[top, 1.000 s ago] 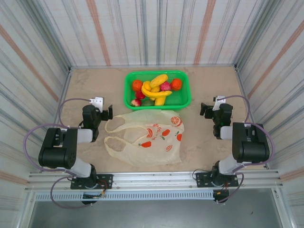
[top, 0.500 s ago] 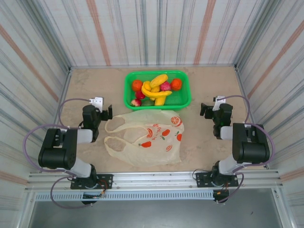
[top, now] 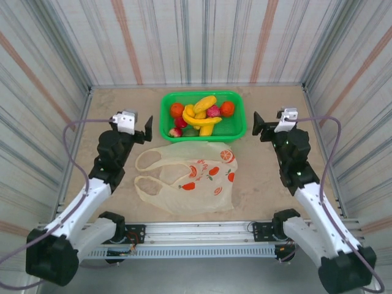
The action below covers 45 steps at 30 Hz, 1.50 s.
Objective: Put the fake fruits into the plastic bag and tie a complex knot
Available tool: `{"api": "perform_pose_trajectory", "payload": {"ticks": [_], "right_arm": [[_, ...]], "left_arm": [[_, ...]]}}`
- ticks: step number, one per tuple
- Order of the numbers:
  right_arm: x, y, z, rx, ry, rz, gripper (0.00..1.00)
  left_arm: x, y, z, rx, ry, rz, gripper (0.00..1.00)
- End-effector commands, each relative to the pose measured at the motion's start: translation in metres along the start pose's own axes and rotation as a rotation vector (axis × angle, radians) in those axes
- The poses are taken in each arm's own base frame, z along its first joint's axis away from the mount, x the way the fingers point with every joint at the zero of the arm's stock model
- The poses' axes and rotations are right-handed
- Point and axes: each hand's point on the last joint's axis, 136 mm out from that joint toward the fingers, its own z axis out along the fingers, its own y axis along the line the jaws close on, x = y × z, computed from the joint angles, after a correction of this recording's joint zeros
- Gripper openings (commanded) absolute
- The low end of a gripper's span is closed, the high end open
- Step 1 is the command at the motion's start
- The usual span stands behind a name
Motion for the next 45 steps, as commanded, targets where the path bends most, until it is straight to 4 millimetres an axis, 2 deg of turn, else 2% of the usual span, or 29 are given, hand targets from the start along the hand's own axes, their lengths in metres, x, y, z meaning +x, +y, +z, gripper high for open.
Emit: {"api": "perform_pose_trajectory", "payload": {"ticks": [1,3,5,7,8,10,12,14,18,20,22,25,28,30,32,36,42,45], "right_arm": [[0.010,0.027,-0.033,0.006,0.222,0.053,0.99],[0.012,0.046,-0.055,-0.030,0.370,0.066,0.99],[0.014,0.069,-0.071,-0.180,0.454,0.054,0.99],[0.020,0.062,-0.077,-0.155,0.463,0.143,0.99],[0.023,0.071,-0.080,-0.228,0.492,0.159,0.99],[0.046,0.075,-0.079,-0.230,0.671,0.204,0.99],[0.076,0.074,-0.078,-0.161,0.807,0.218,0.99],[0.104,0.080,-0.085,-0.154,0.906,0.212,0.98],[0.146,0.087,-0.089,-0.115,1.053,0.263,0.89],[0.161,0.080,-0.077,-0.059,1.050,0.252,0.88],[0.168,0.077,-0.060,-0.042,1.043,0.257,0.84],[0.178,0.072,-0.029,-0.015,1.050,0.293,0.78],[0.191,0.049,0.003,0.089,1.056,0.179,0.78],[0.200,0.031,0.025,0.131,1.063,0.228,0.73],[0.209,0.023,0.048,0.119,1.065,0.315,0.67],[0.219,0.031,0.086,0.092,1.103,0.269,0.54],[0.240,0.048,0.128,0.092,1.124,0.214,0.54],[0.243,0.062,0.152,0.069,1.121,0.198,0.54]], "left_arm": [[0.004,-0.041,-0.036,0.065,0.234,-0.125,0.99],[0.010,-0.062,-0.063,0.139,0.396,-0.109,0.99],[0.015,-0.069,-0.085,0.221,0.512,-0.070,0.99],[0.029,-0.048,-0.099,0.111,0.578,-0.132,0.99],[0.035,-0.042,-0.105,0.080,0.579,-0.191,0.99],[0.040,-0.035,-0.116,0.066,0.567,-0.291,0.99],[0.038,-0.037,-0.126,0.109,0.558,-0.315,0.99],[0.040,-0.037,-0.133,0.130,0.586,-0.279,0.99],[0.055,-0.034,-0.135,0.123,0.626,-0.214,0.99],[0.060,-0.032,-0.133,0.112,0.623,-0.202,0.99],[0.062,-0.030,-0.129,0.096,0.605,-0.197,0.99],[0.054,-0.029,-0.126,0.092,0.584,-0.200,0.99],[0.047,-0.029,-0.122,0.092,0.558,-0.204,0.99],[0.047,-0.028,-0.118,0.081,0.544,-0.200,0.99],[0.044,-0.027,-0.117,0.080,0.541,-0.199,0.99],[0.047,-0.025,-0.118,0.074,0.517,-0.187,0.99],[0.049,-0.022,-0.123,0.066,0.491,-0.185,0.99],[0.048,-0.021,-0.121,0.061,0.484,-0.177,0.99]]}}
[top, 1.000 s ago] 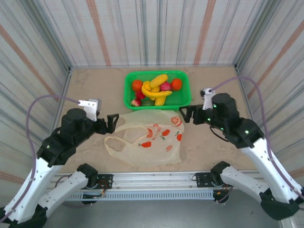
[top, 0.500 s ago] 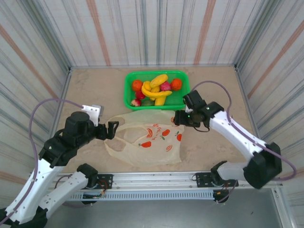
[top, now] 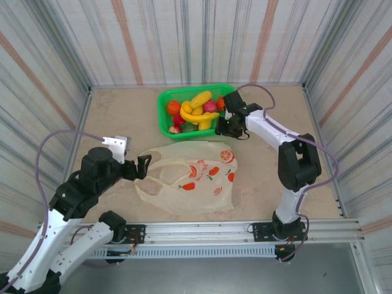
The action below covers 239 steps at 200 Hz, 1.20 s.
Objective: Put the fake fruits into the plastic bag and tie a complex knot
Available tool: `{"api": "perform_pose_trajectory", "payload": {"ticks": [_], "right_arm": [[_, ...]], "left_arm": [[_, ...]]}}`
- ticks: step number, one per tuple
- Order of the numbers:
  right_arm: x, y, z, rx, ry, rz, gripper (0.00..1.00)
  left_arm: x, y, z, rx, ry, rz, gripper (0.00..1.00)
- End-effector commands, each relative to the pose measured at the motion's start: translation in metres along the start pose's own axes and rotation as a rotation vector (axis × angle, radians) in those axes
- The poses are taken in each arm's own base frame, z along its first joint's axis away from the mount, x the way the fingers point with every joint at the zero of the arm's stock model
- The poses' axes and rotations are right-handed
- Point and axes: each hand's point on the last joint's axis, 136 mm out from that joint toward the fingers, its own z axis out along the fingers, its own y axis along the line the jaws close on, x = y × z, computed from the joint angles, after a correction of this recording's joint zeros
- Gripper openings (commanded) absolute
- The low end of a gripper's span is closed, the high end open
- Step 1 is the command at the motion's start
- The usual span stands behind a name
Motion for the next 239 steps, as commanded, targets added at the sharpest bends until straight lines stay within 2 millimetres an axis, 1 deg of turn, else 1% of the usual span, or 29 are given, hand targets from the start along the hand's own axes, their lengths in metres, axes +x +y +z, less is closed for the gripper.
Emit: {"api": "perform_pose_trajectory", "payload": {"ticks": [1,12,23,37,48,57,61,65,78,89,107,118,131,139,151,160,177,182,196,202,203,209,213,228,232,239], "right_arm": [[-0.015,0.013,0.018,0.006,-0.001,-0.050,0.53],[-0.022,0.022,0.012,0.000,-0.013,-0.071,0.51],[-0.024,0.034,-0.003,-0.012,-0.031,-0.112,0.52],[-0.014,0.043,-0.031,0.008,-0.054,-0.175,0.56],[0.005,0.041,-0.051,0.028,-0.049,-0.201,0.61],[0.023,0.035,-0.067,0.033,-0.044,-0.201,0.63],[0.029,0.033,-0.071,0.034,-0.040,-0.200,0.64],[0.041,0.028,-0.080,0.036,-0.038,-0.194,0.65],[0.067,0.013,-0.100,0.034,-0.034,-0.163,0.68],[0.089,0.000,-0.112,0.023,-0.006,-0.123,0.72],[0.122,-0.013,-0.124,0.017,0.041,-0.075,0.78],[0.137,-0.014,-0.130,-0.015,0.062,-0.041,0.80],[0.154,-0.012,-0.127,-0.071,0.101,0.003,0.81],[0.161,-0.011,-0.124,-0.097,0.118,0.027,0.80],[0.171,-0.007,-0.116,-0.134,0.141,0.050,0.77],[0.176,-0.004,-0.109,-0.161,0.160,0.067,0.72],[0.183,0.003,-0.095,-0.209,0.197,0.091,0.60],[0.184,0.003,-0.091,-0.206,0.205,0.091,0.57],[0.182,0.000,-0.084,-0.187,0.219,0.079,0.43],[0.177,-0.003,-0.081,-0.169,0.218,0.073,0.34],[0.177,-0.003,-0.081,-0.169,0.218,0.073,0.34],[0.172,-0.008,-0.079,-0.144,0.215,0.062,0.26],[0.166,-0.009,-0.080,-0.133,0.206,0.048,0.22],[0.146,-0.021,-0.080,-0.051,0.182,0.001,0.14],[0.138,-0.028,-0.079,-0.012,0.177,-0.011,0.11],[0.128,-0.035,-0.078,0.026,0.170,-0.024,0.09]], "left_arm": [[-0.003,0.003,0.001,-0.018,-0.025,0.019,0.99],[-0.003,0.002,0.002,-0.016,-0.024,0.021,0.99],[-0.003,0.003,0.002,-0.020,-0.025,0.022,0.99],[-0.003,0.004,0.001,-0.022,-0.027,0.021,0.99],[-0.003,0.005,0.000,-0.026,-0.033,0.020,0.99],[-0.003,0.006,-0.001,-0.032,-0.040,0.019,0.99],[-0.004,0.006,-0.001,-0.035,-0.042,0.019,0.99],[-0.004,0.007,-0.002,-0.036,-0.045,0.018,0.99],[-0.005,0.007,-0.002,-0.038,-0.049,0.019,0.99],[-0.005,0.006,-0.001,-0.031,-0.047,0.020,0.99],[-0.005,0.002,0.001,-0.012,-0.038,0.022,0.99],[-0.005,0.000,0.003,-0.007,-0.030,0.024,0.99],[-0.004,-0.001,0.005,0.000,-0.022,0.026,0.99],[-0.004,-0.002,0.005,0.005,-0.021,0.026,0.99],[-0.003,-0.003,0.005,0.013,-0.019,0.026,0.99],[-0.003,-0.003,0.004,0.014,-0.023,0.027,0.99],[-0.005,-0.001,0.001,0.003,-0.039,0.030,0.99],[-0.005,0.000,0.001,0.002,-0.041,0.033,0.99],[-0.006,0.000,-0.002,0.001,-0.054,0.033,0.99],[-0.006,0.000,-0.002,0.001,-0.054,0.033,0.99],[-0.006,0.000,-0.003,0.002,-0.055,0.033,0.99],[-0.006,0.000,-0.003,0.003,-0.056,0.035,0.99],[-0.005,0.000,-0.003,0.005,-0.055,0.037,0.99],[-0.005,0.000,-0.003,0.006,-0.057,0.037,0.99],[-0.006,0.000,-0.004,0.007,-0.059,0.036,0.99],[-0.005,0.000,-0.004,0.009,-0.058,0.036,0.99]]}}
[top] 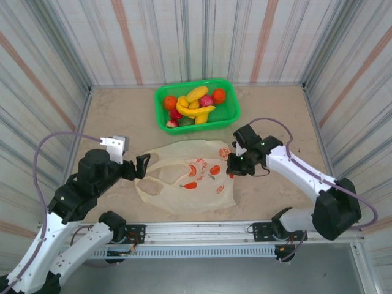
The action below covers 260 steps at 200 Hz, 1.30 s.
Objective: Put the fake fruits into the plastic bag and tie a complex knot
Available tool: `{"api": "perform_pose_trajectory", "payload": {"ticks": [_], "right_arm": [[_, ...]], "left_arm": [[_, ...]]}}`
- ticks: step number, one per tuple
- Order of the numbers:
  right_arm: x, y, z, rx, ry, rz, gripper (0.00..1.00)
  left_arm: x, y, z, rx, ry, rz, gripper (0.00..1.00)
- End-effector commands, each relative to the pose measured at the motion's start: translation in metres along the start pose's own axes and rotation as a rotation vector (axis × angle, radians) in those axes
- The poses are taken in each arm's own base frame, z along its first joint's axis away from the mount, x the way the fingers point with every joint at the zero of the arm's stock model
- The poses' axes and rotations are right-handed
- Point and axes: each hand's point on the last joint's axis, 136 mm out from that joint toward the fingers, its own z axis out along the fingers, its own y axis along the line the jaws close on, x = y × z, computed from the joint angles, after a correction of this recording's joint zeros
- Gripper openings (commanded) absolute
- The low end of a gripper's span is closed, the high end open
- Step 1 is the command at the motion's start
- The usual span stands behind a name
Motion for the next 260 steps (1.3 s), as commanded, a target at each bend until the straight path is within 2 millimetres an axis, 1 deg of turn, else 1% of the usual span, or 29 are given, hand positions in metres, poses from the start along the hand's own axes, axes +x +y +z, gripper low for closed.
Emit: {"api": "perform_pose_trajectory", "payload": {"ticks": [1,12,29,38,68,78,84,93,106,107,110,111,116,117,118,123,131,140,149,150,151,155,167,182,197,210,218,234,260], "right_arm": [[-0.042,-0.014,-0.015,0.121,-0.066,-0.080,0.09],[-0.062,-0.027,-0.018,0.186,-0.076,-0.092,0.10],[-0.093,-0.046,-0.027,0.317,-0.083,-0.142,0.20],[-0.110,-0.059,-0.031,0.386,-0.097,-0.145,0.27],[-0.150,-0.086,-0.033,0.481,-0.139,-0.089,0.29],[-0.162,-0.091,-0.037,0.510,-0.173,-0.078,0.28],[-0.168,-0.091,-0.040,0.524,-0.193,-0.074,0.28],[-0.176,-0.083,-0.051,0.528,-0.230,-0.075,0.28],[-0.180,-0.053,-0.070,0.516,-0.311,-0.148,0.31],[-0.180,-0.049,-0.074,0.518,-0.328,-0.163,0.31],[-0.180,-0.043,-0.077,0.524,-0.344,-0.180,0.32],[-0.181,-0.038,-0.082,0.527,-0.365,-0.194,0.32],[-0.178,-0.023,-0.090,0.535,-0.398,-0.242,0.35],[-0.178,-0.023,-0.090,0.535,-0.398,-0.242,0.35],[-0.177,-0.017,-0.093,0.536,-0.408,-0.261,0.37],[-0.174,-0.005,-0.098,0.535,-0.429,-0.295,0.40],[-0.162,0.017,-0.106,0.532,-0.452,-0.356,0.47],[-0.147,0.034,-0.106,0.501,-0.453,-0.393,0.50],[-0.124,0.056,-0.092,0.399,-0.407,-0.437,0.53],[-0.118,0.060,-0.086,0.373,-0.386,-0.448,0.53],[-0.118,0.060,-0.086,0.373,-0.386,-0.448,0.53],[-0.104,0.071,-0.076,0.322,-0.366,-0.477,0.54],[-0.078,0.090,-0.058,0.249,-0.347,-0.506,0.55],[-0.038,0.116,-0.020,0.118,-0.243,-0.534,0.56],[-0.011,0.132,0.015,0.074,-0.154,-0.541,0.59],[0.005,0.141,0.044,0.099,-0.112,-0.572,0.72],[0.012,0.146,0.056,0.114,-0.093,-0.597,0.76],[0.023,0.148,0.080,0.149,-0.061,-0.625,0.81],[0.028,0.142,0.109,0.198,-0.018,-0.640,0.81]], "left_arm": [[0.001,-0.001,0.000,0.009,-0.008,0.022,0.99],[0.001,-0.002,0.001,0.014,-0.006,0.023,0.99],[0.002,-0.004,0.002,0.025,-0.002,0.024,0.99],[0.002,-0.006,0.003,0.035,0.000,0.023,0.99],[0.006,-0.014,0.009,0.075,0.024,0.028,0.99],[0.007,-0.018,0.011,0.099,0.033,0.030,0.99],[0.008,-0.021,0.012,0.114,0.037,0.035,0.99],[0.009,-0.026,0.015,0.134,0.044,0.044,0.99],[0.012,-0.030,0.017,0.144,0.052,0.057,0.99],[0.012,-0.030,0.018,0.143,0.053,0.057,0.99],[0.013,-0.030,0.018,0.142,0.054,0.059,0.99],[0.013,-0.030,0.018,0.142,0.056,0.060,0.99],[0.013,-0.030,0.017,0.142,0.058,0.065,0.99],[0.013,-0.031,0.017,0.143,0.058,0.066,0.99],[0.014,-0.031,0.017,0.142,0.059,0.067,0.99],[0.013,-0.030,0.016,0.139,0.056,0.069,0.98],[0.013,-0.028,0.015,0.126,0.051,0.074,0.98],[0.012,-0.021,0.013,0.093,0.040,0.075,0.96],[0.010,-0.013,0.011,0.049,0.025,0.074,0.96],[0.009,-0.012,0.010,0.044,0.024,0.074,0.95],[0.009,-0.011,0.010,0.039,0.023,0.074,0.95],[0.008,-0.009,0.009,0.024,0.017,0.074,0.95],[0.004,0.000,0.004,-0.019,-0.003,0.071,0.95],[0.000,0.008,-0.003,-0.054,-0.039,0.061,0.94],[-0.004,0.013,-0.008,-0.070,-0.074,0.052,0.94],[-0.005,0.014,-0.011,-0.074,-0.091,0.051,0.94],[-0.005,0.015,-0.011,-0.076,-0.089,0.052,0.94],[-0.004,0.014,-0.009,-0.076,-0.078,0.058,0.93],[-0.003,0.012,-0.008,-0.066,-0.069,0.064,0.93]]}}
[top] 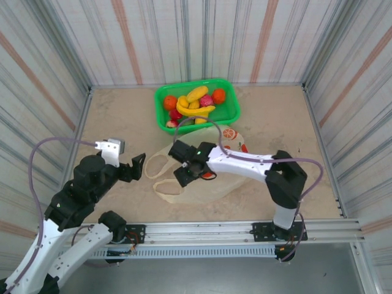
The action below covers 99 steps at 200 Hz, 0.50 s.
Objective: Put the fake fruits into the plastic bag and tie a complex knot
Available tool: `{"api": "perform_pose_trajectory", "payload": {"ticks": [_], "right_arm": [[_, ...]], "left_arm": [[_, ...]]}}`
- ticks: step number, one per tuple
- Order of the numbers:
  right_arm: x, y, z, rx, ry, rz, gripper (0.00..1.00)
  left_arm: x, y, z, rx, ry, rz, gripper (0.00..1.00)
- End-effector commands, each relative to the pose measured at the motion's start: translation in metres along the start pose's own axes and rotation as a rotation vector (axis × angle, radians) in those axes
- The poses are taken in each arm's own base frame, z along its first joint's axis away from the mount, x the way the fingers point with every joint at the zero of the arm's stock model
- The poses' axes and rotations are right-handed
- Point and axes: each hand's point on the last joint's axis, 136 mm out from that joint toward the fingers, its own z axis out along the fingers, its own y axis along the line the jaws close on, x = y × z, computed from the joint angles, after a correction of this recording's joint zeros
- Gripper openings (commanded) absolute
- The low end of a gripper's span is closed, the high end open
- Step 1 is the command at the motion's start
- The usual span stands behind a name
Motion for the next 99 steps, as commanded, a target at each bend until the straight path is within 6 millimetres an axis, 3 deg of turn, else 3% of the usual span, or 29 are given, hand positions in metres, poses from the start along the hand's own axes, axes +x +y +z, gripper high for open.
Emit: {"api": "perform_pose_trajectory", "payload": {"ticks": [1,14,32,40,49,60,70,99], "right_arm": [[-0.004,0.004,0.012,0.007,0.009,0.026,0.81],[0.001,0.005,0.023,0.020,0.048,0.008,0.79],[0.015,-0.001,0.036,0.070,0.102,-0.027,0.67],[0.022,-0.007,0.039,0.100,0.118,-0.041,0.57],[0.030,-0.015,0.040,0.124,0.122,-0.054,0.37],[0.033,-0.025,0.033,0.144,0.091,-0.070,0.13],[0.032,-0.030,0.024,0.134,0.060,-0.078,0.00],[0.023,-0.038,-0.017,0.042,-0.068,-0.169,0.00]], "left_arm": [[0.003,0.004,0.002,-0.021,0.012,0.021,0.93],[0.003,0.003,0.002,-0.019,0.011,0.021,0.93],[0.003,0.003,0.003,-0.017,0.014,0.024,0.93],[0.004,0.002,0.003,-0.014,0.018,0.026,0.93],[0.004,0.002,0.004,-0.010,0.020,0.028,0.93],[0.006,0.000,0.005,-0.004,0.023,0.030,0.93],[0.006,-0.002,0.007,0.009,0.028,0.032,0.93],[0.014,-0.024,0.018,0.119,0.080,0.070,0.92]]}}
